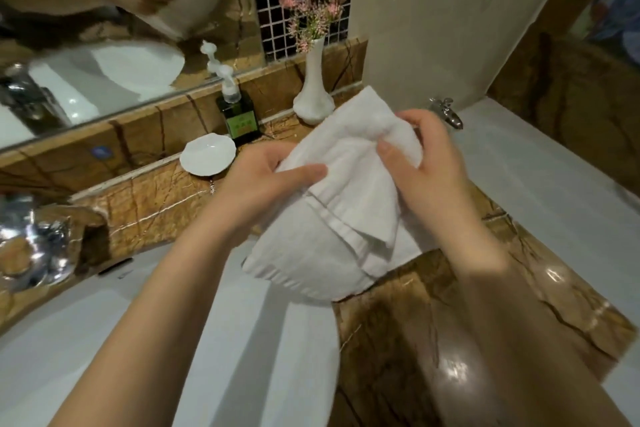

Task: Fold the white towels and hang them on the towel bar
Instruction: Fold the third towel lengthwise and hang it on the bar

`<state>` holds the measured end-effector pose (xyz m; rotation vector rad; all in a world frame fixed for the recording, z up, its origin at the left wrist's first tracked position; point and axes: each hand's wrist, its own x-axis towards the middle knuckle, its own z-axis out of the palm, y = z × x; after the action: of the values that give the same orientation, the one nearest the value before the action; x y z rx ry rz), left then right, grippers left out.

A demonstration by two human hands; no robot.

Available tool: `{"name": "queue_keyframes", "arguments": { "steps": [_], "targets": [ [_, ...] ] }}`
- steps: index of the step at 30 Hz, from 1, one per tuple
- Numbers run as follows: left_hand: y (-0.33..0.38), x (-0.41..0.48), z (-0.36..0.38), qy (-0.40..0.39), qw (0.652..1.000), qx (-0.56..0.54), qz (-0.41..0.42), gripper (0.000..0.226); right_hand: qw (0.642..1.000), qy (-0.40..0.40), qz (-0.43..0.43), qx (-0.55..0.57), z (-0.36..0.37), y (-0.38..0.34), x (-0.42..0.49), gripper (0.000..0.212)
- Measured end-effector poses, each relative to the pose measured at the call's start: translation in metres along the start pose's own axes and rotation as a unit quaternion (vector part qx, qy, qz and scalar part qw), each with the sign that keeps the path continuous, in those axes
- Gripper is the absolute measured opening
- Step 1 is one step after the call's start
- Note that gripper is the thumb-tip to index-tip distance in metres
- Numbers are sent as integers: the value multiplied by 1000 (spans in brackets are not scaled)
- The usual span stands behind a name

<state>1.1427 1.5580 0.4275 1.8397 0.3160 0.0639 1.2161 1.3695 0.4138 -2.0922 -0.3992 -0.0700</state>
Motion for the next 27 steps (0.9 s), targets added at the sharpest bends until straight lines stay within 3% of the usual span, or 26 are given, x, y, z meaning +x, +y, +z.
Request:
{"name": "queue_keyframes", "arguments": {
  "steps": [3,8,10,12,14,17,21,24,26,27],
  "targets": [
    [6,-23,-7,26,998,-56,-13,10,997,6,-46,-63,10,-20,-24,56],
    [16,-74,-17,94,992,-89,-4,14,988,-148,-42,1,35,-70,-94,117],
    [16,-99,-19,131,987,-95,10,16,983,-169,-33,57,42,-85,-115,127],
    [16,-122,-19,159,981,-106,21,36,975,-187,-21,117,43,-94,-129,123],
    [12,-148,-25,191,976,-103,22,67,961,-221,-2,164,41,-101,-144,107],
    [9,-186,-32,205,973,-101,15,51,933,-258,56,243,40,-110,-167,76],
    [4,-237,-35,198,973,-114,-2,59,903,-305,90,288,40,-126,-199,57],
    [-1,-265,-38,169,979,-106,-49,39,880,-354,108,296,37,-129,-215,35],
    [-8,-281,-41,154,977,-121,-84,39,872,-363,153,291,36,-123,-221,36],
    [-13,-287,-44,147,975,-133,-98,44,873,-361,179,276,36,-118,-222,47]
  ]
}}
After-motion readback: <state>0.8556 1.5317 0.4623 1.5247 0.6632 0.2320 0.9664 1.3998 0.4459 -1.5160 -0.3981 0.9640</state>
